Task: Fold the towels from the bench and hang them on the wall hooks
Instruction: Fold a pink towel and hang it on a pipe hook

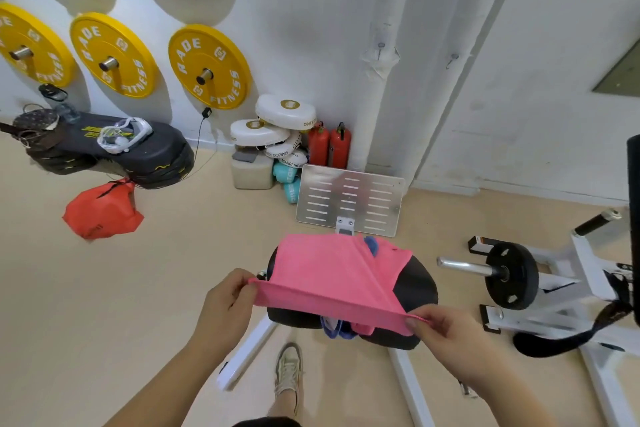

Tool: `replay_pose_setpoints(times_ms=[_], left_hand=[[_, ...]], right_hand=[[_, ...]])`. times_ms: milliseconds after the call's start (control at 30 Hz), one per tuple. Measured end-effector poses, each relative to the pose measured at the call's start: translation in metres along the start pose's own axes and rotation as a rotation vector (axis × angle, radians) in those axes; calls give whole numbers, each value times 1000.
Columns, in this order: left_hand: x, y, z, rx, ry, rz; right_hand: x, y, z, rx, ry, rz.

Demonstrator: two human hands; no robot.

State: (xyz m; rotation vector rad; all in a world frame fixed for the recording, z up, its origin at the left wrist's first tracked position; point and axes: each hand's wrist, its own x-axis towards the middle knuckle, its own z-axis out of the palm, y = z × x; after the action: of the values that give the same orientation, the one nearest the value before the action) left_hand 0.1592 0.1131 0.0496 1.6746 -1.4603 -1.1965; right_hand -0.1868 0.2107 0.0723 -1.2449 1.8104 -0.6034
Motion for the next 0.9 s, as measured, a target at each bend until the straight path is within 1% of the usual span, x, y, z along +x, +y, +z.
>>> replay_pose_setpoints(times_ms=[133, 233, 333, 500, 733, 900], left_hand=[[-42, -17, -3, 96, 23, 67], [-62, -22, -7, 81, 19, 73], [-73, -28, -7, 35, 33, 49], [-78, -35, -4, 49, -3, 51], [-40, -33, 5, 91, -36, 21], [29, -29, 14, 106, -45, 1]], right_hand=[[-34, 11, 11, 47, 30, -41], [-48, 14, 19, 96, 60, -40], [-59, 19, 22, 131, 51, -52], [-68, 31, 29, 44, 4, -76], [-35, 25, 36, 35, 57, -62], [35, 10, 31, 183, 95, 36]])
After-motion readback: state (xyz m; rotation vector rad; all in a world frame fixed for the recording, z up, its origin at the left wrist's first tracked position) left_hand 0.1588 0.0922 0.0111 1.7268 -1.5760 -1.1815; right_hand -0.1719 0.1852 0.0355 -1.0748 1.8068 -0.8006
